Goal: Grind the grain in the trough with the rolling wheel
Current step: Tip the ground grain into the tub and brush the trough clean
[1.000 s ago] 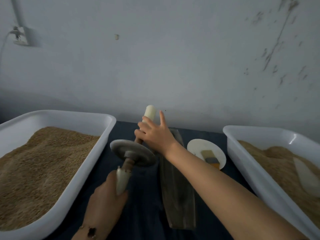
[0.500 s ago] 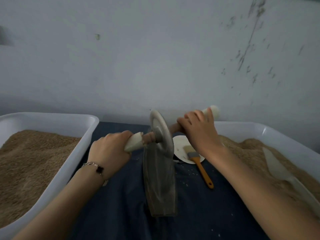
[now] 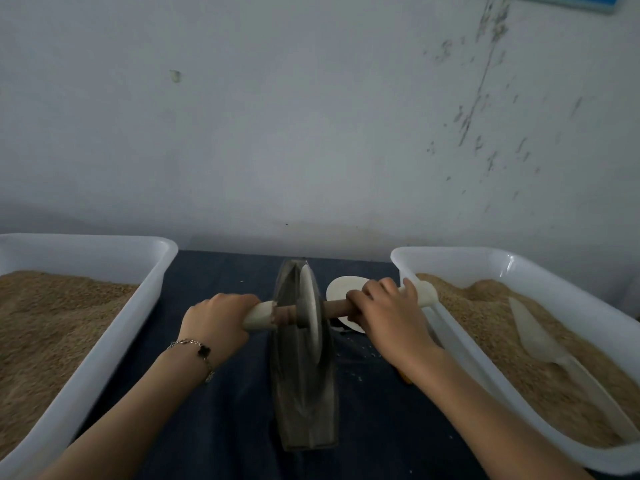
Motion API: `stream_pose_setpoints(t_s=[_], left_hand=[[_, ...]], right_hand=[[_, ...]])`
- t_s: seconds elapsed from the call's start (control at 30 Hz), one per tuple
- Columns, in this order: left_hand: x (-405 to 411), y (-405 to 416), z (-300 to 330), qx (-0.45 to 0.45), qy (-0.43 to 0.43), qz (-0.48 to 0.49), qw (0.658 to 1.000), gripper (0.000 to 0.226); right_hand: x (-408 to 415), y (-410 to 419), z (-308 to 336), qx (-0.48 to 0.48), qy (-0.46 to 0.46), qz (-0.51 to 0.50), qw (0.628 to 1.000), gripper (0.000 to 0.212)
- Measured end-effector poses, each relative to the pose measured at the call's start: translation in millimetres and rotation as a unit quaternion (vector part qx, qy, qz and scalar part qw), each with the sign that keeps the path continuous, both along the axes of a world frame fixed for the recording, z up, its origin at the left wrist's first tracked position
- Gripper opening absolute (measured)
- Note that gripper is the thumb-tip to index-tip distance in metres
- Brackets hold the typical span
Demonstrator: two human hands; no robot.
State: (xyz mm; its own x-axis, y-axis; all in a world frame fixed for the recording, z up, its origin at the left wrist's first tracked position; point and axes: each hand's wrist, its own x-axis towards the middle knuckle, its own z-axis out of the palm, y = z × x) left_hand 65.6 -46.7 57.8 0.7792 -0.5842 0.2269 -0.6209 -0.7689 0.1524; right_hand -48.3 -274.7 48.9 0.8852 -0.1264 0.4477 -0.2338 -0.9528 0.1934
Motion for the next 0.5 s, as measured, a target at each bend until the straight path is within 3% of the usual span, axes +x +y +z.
stream_pose_setpoints(t_s=[0.13, 0.5], left_hand=[[6.1, 3.8, 0.5, 0.007, -0.025, 0.010, 1.000, 0.021], [10.5, 0.7, -9.1, 0.021, 0.007, 0.004, 1.000, 0.027]], right_hand=[[2.3, 1.7, -8.2, 0.016, 0.026, 0.023, 0.999, 0.028], [2.3, -1.6, -21.0, 0.034, 0.050, 0.016, 0.998, 0.031]])
